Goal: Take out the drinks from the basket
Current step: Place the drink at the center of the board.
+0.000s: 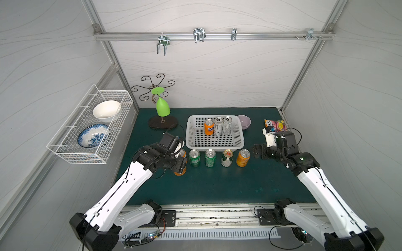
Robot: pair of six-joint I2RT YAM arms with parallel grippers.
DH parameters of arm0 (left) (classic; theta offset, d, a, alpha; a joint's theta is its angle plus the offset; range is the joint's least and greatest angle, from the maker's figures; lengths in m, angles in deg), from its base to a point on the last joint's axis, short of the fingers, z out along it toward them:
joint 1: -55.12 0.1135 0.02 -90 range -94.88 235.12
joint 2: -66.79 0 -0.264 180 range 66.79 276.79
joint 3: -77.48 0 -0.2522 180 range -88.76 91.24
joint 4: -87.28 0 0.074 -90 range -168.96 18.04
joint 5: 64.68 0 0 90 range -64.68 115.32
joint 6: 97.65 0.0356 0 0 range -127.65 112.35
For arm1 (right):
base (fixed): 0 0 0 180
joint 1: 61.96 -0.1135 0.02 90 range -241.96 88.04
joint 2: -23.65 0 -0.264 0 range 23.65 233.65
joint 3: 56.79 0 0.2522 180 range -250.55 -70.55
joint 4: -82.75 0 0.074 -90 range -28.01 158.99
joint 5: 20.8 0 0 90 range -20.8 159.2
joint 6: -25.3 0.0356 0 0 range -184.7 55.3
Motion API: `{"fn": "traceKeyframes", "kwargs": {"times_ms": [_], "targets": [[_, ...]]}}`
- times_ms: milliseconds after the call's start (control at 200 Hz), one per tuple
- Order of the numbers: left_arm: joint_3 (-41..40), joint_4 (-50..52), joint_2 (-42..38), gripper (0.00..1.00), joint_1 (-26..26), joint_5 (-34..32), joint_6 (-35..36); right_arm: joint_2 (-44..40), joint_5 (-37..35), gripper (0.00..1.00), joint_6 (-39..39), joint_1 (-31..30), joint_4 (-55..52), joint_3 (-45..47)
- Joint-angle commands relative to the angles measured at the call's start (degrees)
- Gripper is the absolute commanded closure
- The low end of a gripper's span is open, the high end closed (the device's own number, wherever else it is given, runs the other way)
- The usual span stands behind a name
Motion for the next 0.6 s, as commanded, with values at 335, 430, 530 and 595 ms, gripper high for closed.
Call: {"fn": "traceKeyframes", "kwargs": {"times_ms": [335, 430, 530, 595], "targets": [[-10.98, -16.29, -3.10, 0.37, -7.19, -9.26, -15.17, -0.85, -0.27, 0.01, -0.18, 0.41, -0.34, 0.21], [-14.10, -19.29, -2.71, 0.37, -8.64, -11.82, -17.70, -0.76, -0.27, 0.01, -0.17, 0.42, -0.34, 0.26], [-16.19, -22.22, -2.20, 0.37, -10.39, -14.01, -19.32, -0.67, -0.19, 0.01, -0.19, 0.35, -0.26, 0.25], [-16.74, -22.93, -1.51, 0.37, -11.69, -15.88, -20.29, -0.56, -0.19, 0.01, -0.28, 0.37, -0.43, 0.09]]}}
